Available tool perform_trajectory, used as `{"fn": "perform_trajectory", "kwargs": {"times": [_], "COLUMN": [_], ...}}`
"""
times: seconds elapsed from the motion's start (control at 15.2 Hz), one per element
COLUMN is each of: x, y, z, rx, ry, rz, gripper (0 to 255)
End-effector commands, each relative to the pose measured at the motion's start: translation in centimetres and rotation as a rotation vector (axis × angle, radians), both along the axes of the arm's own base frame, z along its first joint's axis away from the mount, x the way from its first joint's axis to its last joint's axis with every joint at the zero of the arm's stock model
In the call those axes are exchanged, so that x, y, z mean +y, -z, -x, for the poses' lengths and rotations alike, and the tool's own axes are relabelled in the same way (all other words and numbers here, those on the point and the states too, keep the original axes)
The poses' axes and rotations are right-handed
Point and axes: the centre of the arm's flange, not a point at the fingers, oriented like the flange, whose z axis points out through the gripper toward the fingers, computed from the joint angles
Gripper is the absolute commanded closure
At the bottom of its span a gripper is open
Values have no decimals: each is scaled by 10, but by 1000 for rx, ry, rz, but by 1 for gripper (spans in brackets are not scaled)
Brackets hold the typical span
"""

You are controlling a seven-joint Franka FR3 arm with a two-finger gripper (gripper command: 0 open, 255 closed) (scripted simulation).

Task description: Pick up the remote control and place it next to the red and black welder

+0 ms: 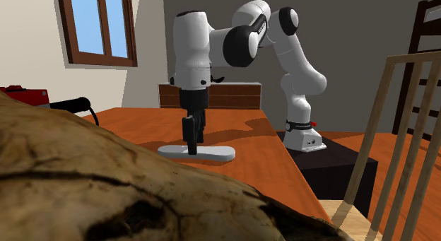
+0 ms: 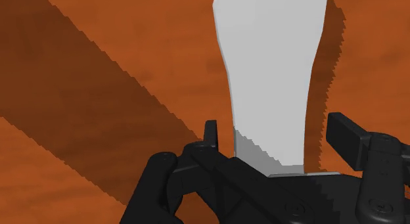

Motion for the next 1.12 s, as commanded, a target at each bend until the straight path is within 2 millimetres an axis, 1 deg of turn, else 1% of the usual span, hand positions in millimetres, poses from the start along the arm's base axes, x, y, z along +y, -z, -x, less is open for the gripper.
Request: {"fn": "perform_trajectory", "kwargs": {"times": [0.0, 0.26, 0.46, 0.53, 1.06], "x": [0, 0, 1, 1, 1], "y": [0, 0, -40, -50, -50], "z": [0, 0, -1, -1, -1], "rx": [0, 0, 0, 0, 0], "ry": [0, 0, 0, 0, 0], "rz": [0, 0, 0, 0, 0], "gripper": [0, 0, 0, 0, 0]}}
